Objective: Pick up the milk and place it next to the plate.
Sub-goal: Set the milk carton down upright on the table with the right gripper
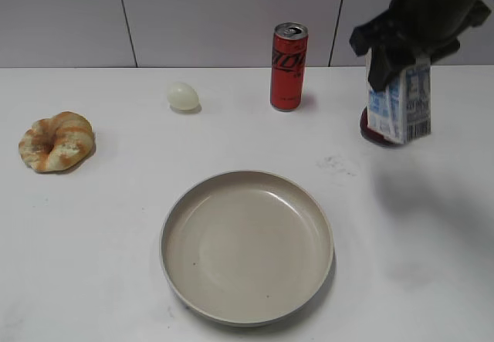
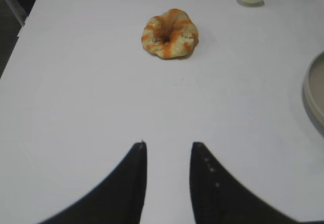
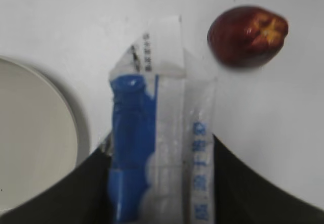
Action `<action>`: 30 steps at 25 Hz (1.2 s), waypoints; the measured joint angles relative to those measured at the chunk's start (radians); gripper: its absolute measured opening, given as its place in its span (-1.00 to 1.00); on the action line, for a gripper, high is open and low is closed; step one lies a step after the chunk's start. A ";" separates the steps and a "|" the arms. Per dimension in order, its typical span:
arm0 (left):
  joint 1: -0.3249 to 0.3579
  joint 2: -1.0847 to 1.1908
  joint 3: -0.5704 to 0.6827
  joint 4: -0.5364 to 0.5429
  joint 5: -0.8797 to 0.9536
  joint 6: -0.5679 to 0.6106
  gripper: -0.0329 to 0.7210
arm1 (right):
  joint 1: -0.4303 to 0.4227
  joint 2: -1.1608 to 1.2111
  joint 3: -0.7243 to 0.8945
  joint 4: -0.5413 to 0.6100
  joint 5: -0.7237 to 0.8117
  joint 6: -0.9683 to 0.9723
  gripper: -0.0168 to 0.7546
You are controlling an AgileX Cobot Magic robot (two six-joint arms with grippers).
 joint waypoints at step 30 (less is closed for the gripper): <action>0.000 0.000 0.000 0.000 0.000 0.000 -0.31 | 0.112 -0.019 0.551 -0.044 -0.658 0.344 0.01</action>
